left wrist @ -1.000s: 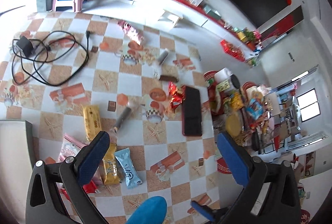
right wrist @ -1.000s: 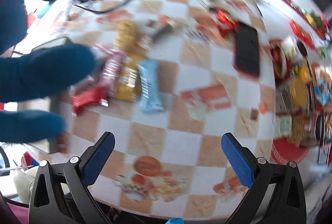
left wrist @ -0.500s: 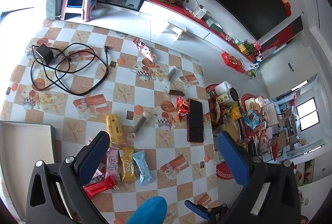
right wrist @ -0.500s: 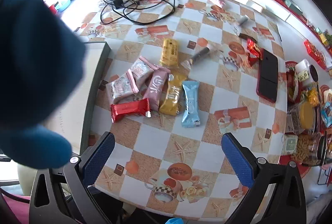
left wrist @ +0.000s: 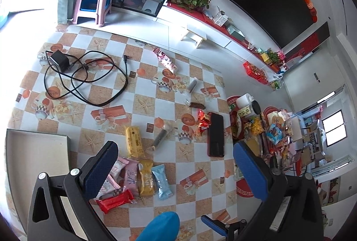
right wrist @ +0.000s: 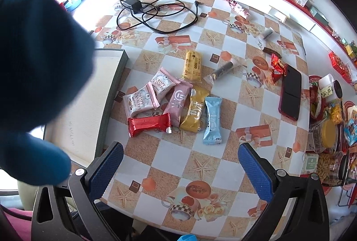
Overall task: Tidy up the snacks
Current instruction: 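Move both tools toward the pile of snack packets, then grasp the blue packet with the right tool while the left tool grasps a CRISPY CRANBERRY packet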
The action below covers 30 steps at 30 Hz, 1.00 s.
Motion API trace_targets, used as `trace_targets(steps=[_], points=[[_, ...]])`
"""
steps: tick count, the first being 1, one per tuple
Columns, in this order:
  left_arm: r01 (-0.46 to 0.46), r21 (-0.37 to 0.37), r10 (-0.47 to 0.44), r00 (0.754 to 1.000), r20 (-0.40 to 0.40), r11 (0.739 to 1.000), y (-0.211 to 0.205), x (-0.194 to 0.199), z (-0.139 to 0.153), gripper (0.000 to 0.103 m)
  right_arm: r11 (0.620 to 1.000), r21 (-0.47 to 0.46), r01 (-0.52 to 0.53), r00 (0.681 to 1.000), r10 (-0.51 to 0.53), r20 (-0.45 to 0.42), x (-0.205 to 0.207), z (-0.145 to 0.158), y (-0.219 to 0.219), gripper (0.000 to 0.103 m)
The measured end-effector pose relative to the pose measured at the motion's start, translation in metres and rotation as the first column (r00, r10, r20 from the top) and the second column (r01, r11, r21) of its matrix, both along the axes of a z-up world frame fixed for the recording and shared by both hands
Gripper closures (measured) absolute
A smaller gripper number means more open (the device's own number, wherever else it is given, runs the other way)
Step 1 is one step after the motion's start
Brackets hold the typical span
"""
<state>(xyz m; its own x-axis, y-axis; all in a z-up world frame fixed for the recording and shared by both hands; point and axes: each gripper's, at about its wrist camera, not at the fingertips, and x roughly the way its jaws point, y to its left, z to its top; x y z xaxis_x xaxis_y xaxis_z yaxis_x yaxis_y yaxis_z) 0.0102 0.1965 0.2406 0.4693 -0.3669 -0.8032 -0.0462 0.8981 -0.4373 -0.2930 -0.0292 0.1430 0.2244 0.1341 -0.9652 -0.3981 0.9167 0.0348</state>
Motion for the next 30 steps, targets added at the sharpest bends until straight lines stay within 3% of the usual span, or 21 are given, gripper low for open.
trace_targets(steps=[4,7,11,12,15,21,27,30], points=[[0.03,0.213,-0.019,0.998,-0.055,0.977,0.002,-0.005,-0.028,0.0,0.999,0.023,0.023,0.995,-0.021,-0.102,-0.008,-0.019,-0.009,0.0],[0.122,0.332,-0.051,0.975,-0.215,0.935,0.01,-0.019,-0.082,0.0,0.992,-0.013,0.123,0.967,-0.122,-0.223,-0.007,-0.05,-0.035,0.0],[0.193,0.352,-0.05,0.924,-0.379,0.916,0.016,-0.049,-0.147,0.0,0.961,-0.05,0.272,0.895,-0.272,-0.353,-0.009,-0.079,-0.071,0.0],[0.214,0.364,-0.054,0.914,-0.403,0.906,0.013,-0.057,-0.161,0.0,0.953,-0.063,0.297,0.878,-0.299,-0.375,0.005,-0.098,-0.085,0.0],[0.273,0.409,-0.081,0.9,-0.428,0.871,0.001,-0.069,-0.184,0.0,0.935,-0.091,0.344,0.843,-0.35,-0.41,0.013,-0.109,-0.105,0.0],[0.234,0.454,-0.053,0.925,-0.377,0.859,0.008,-0.048,-0.193,0.0,0.936,-0.129,0.328,0.845,-0.352,-0.402,0.019,-0.112,-0.124,0.0],[0.272,0.428,-0.09,0.913,-0.398,0.862,-0.004,-0.031,-0.212,0.0,0.933,-0.137,0.333,0.842,-0.36,-0.402,0.013,-0.103,-0.14,0.0],[0.261,0.411,-0.081,0.91,-0.406,0.874,0.006,-0.033,-0.222,0.0,0.935,-0.138,0.327,0.844,-0.355,-0.402,0.021,-0.118,-0.138,0.0]])
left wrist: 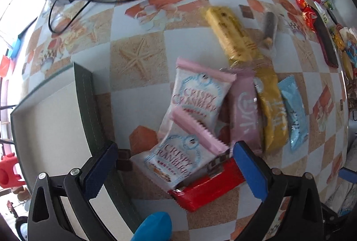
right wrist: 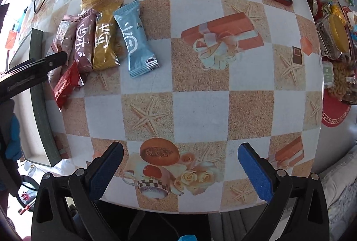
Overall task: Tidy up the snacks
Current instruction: 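Grasp the blue packet with the right tool while the left tool grasps a CRISPY CRANBERRY packet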
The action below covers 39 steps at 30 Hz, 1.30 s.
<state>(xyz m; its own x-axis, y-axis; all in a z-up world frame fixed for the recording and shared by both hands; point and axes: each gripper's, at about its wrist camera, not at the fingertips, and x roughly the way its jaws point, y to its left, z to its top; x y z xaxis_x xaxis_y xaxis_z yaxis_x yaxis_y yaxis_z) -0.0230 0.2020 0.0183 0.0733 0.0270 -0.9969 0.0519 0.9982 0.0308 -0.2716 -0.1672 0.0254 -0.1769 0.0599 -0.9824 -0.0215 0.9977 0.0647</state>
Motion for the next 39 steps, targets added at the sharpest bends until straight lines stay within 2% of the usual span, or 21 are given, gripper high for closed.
trace_targets(steps=[4,8,15,23,26,29,31,33,35,38,39], points=[[0.048,0.056,-0.049,0.999,0.019,0.997,0.02,-0.008,-0.006,0.0,1.0,0.002,-0.013,1.0,0.013,0.017,-0.001,-0.002,0.018,0.0],[0.08,0.055,-0.08,0.997,0.011,0.995,0.026,-0.014,-0.006,0.0,1.0,0.0,-0.016,1.0,0.016,0.018,0.012,-0.006,0.03,0.0],[0.099,0.098,-0.099,0.995,-0.009,0.99,0.011,-0.024,-0.017,0.0,1.0,-0.013,-0.007,0.999,0.007,0.046,0.073,-0.013,0.045,0.0],[0.089,0.069,-0.088,0.996,-0.014,0.994,0.013,-0.023,-0.02,0.0,0.998,-0.062,-0.011,0.999,0.014,0.044,0.152,-0.031,0.061,0.0],[0.056,0.053,-0.055,0.998,-0.019,0.997,0.014,-0.026,-0.02,0.0,0.999,-0.037,0.002,0.999,0.0,0.045,0.175,-0.036,0.065,0.0],[0.035,0.044,-0.035,0.999,-0.001,0.998,0.016,-0.02,-0.027,0.0,0.998,-0.063,-0.031,0.999,0.033,0.029,0.196,-0.043,0.076,0.0],[0.056,0.051,-0.057,0.998,0.023,0.997,0.015,-0.022,-0.024,0.0,0.998,-0.059,-0.036,0.999,0.038,0.037,0.21,-0.043,0.083,0.0],[0.067,0.034,-0.068,0.997,0.03,0.997,0.012,-0.022,-0.016,0.0,0.997,-0.059,-0.043,0.998,0.045,0.039,0.216,-0.039,0.087,0.0],[0.038,-0.018,-0.038,0.999,-0.01,0.999,0.017,-0.02,-0.02,0.0,0.997,-0.06,-0.05,0.997,0.053,0.048,0.223,-0.038,0.088,0.0],[0.06,-0.005,-0.06,0.997,-0.043,0.998,0.013,-0.021,-0.02,0.0,0.997,-0.061,-0.048,0.998,0.05,0.042,0.232,-0.039,0.09,0.0],[0.067,0.003,-0.067,0.996,-0.052,0.998,0.01,-0.02,-0.019,0.0,0.997,-0.063,-0.049,0.998,0.051,0.04,0.224,-0.038,0.086,0.0]])
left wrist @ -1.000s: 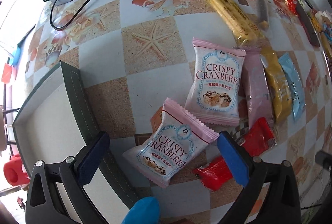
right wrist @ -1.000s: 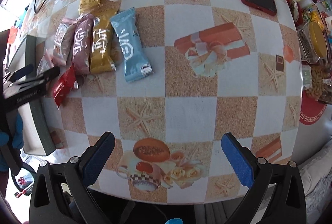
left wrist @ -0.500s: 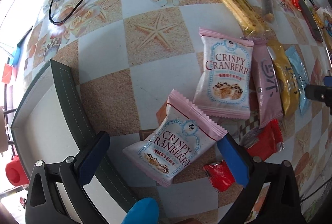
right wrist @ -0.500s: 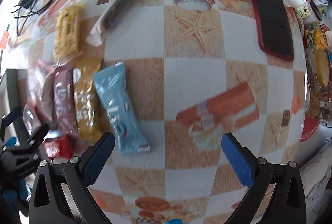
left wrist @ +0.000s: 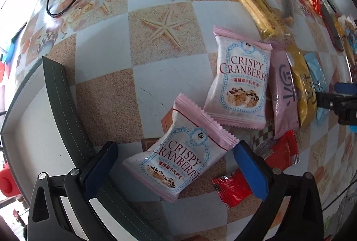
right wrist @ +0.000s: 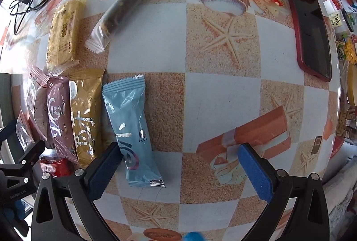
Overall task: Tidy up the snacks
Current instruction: 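Grasp the blue packet with the right tool while the left tool grasps a CRISPY CRANBERRY packet, then carry both packets into the white tray and open both tools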
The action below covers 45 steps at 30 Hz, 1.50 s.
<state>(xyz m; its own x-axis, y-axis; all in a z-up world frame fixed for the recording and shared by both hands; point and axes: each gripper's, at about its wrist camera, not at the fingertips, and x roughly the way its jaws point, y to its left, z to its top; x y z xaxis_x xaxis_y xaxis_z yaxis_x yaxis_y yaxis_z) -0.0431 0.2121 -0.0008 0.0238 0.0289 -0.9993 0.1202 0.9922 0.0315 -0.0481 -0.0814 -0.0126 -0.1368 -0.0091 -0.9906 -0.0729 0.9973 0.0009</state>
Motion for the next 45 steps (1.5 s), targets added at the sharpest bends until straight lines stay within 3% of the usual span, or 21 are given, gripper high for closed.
trace_targets(steps=[3,5,6,7,8,9,10,16,21,26,30,34,40,42,45], points=[[0.01,0.027,-0.01,1.0,0.006,1.0,-0.012,-0.001,0.005,0.004,1.0,-0.005,0.0,1.0,0.0,0.006,-0.006,0.002,0.002,0.002],[0.005,-0.003,-0.005,1.0,0.001,1.0,-0.025,-0.004,0.012,0.022,1.0,-0.006,-0.02,0.999,0.02,0.039,-0.017,0.013,0.003,0.012],[0.001,-0.011,-0.001,1.0,0.0,1.0,-0.032,-0.008,0.019,0.026,0.999,-0.009,-0.034,0.998,0.035,0.053,-0.032,0.019,0.012,0.024],[0.004,-0.009,-0.004,1.0,0.004,1.0,-0.037,-0.009,0.022,0.039,0.999,-0.012,-0.053,0.996,0.054,0.067,-0.028,0.026,0.018,0.041],[0.008,-0.004,-0.008,1.0,0.011,1.0,-0.042,-0.011,0.027,0.058,0.998,-0.014,-0.069,0.995,0.07,0.077,-0.023,0.031,0.023,0.052],[0.012,0.0,-0.012,1.0,0.012,1.0,-0.047,-0.012,0.03,0.062,0.997,-0.008,-0.08,0.994,0.08,0.078,-0.019,0.034,0.029,0.074],[0.011,0.002,-0.011,1.0,0.0,1.0,-0.05,-0.013,0.031,0.063,0.997,0.008,-0.078,0.995,0.077,0.071,-0.014,0.037,0.032,0.077],[-0.063,-0.068,0.065,0.998,0.024,0.996,-0.05,-0.028,0.059,0.063,0.994,0.109,-0.022,0.997,0.014,0.074,-0.009,0.057,0.03,0.079],[-0.055,-0.069,0.06,0.996,0.065,0.996,-0.063,-0.045,0.089,0.063,0.985,0.172,0.017,0.998,-0.027,0.06,-0.01,0.076,0.027,0.079],[-0.077,-0.072,0.083,0.992,0.093,0.994,-0.064,-0.064,0.114,0.063,0.98,0.2,-0.01,0.998,-0.005,0.07,-0.021,0.101,0.034,0.079],[-0.104,-0.059,0.11,0.988,0.108,0.993,-0.033,-0.082,0.13,0.063,0.974,0.222,-0.041,0.997,0.025,0.074,-0.036,0.125,0.049,0.079],[-0.128,-0.029,0.131,0.984,0.121,0.991,0.002,-0.079,0.116,0.063,0.968,0.237,-0.084,0.995,0.067,0.078,-0.046,0.135,0.076,0.079],[-0.21,-0.006,0.209,0.971,0.115,0.978,0.034,-0.107,0.117,0.063,0.947,0.262,-0.185,0.982,0.167,0.09,-0.066,0.142,0.121,0.079],[-0.24,-0.001,0.239,0.965,0.11,0.971,0.047,-0.114,0.114,0.063,0.939,0.265,-0.217,0.975,0.199,0.095,-0.072,0.123,0.16,0.079],[-0.28,0.007,0.278,0.955,0.104,0.96,0.066,-0.126,0.11,0.063,0.922,0.276,-0.27,0.963,0.253,0.098,-0.084,0.124,0.187,0.079]])
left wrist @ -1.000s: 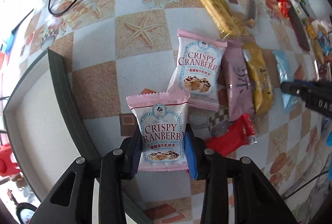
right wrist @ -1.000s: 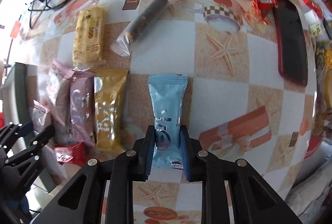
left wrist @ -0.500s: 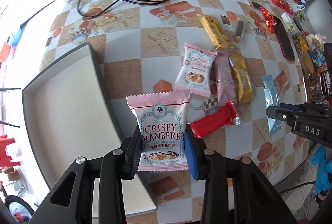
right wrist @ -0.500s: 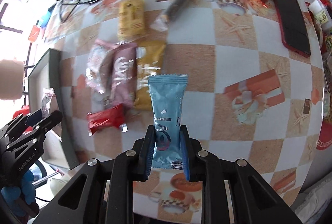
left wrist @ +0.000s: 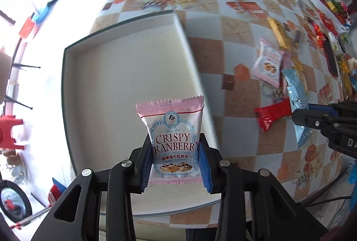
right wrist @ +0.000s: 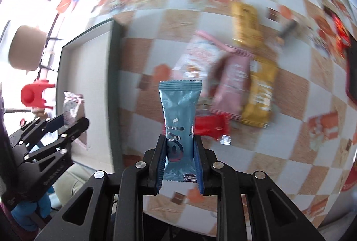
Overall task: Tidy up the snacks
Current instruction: 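Carry both packets into the white tray and open both tools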
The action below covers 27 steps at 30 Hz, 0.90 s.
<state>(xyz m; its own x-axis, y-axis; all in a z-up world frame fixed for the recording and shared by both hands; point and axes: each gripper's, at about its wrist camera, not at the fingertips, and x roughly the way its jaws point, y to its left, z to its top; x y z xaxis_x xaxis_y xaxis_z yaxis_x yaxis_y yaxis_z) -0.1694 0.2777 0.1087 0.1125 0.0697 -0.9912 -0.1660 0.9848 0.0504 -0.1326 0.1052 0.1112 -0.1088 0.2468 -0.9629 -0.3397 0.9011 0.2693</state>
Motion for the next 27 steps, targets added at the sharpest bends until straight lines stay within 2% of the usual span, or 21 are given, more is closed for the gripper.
trace_targets(steps=[2,3,4,10,12,15,27], points=[[-0.02,0.009,0.02,1.0,-0.008,1.0,0.011,-0.007,-0.003,0.063,0.999,0.008,-0.041,0.999,0.041,0.001,-0.004,0.002,0.025,0.079],[-0.029,0.012,0.029,1.0,-0.012,1.0,0.016,-0.011,-0.005,0.063,0.998,0.012,-0.059,0.998,0.059,0.0,-0.007,0.005,0.019,0.079],[-0.039,0.013,0.039,0.999,-0.017,0.999,0.021,-0.015,-0.007,0.063,0.997,0.018,-0.081,0.997,0.081,-0.002,-0.009,0.007,0.031,0.079],[-0.084,0.02,0.085,0.995,-0.043,0.996,0.045,-0.034,-0.016,0.063,0.984,0.036,-0.173,0.985,0.173,-0.015,-0.036,-0.013,0.084,0.079],[-0.093,0.019,0.093,0.994,-0.052,0.996,0.051,-0.039,-0.019,0.063,0.98,0.04,-0.193,0.981,0.194,-0.023,-0.04,-0.021,0.087,0.079],[-0.103,0.019,0.104,0.992,-0.067,0.995,0.06,-0.046,-0.025,0.063,0.975,0.042,-0.217,0.975,0.218,-0.036,-0.052,-0.033,0.113,0.079],[-0.108,0.016,0.109,0.989,-0.104,0.994,0.078,-0.054,-0.04,0.063,0.968,0.028,-0.25,0.964,0.252,-0.082,-0.063,-0.072,0.153,0.079]])
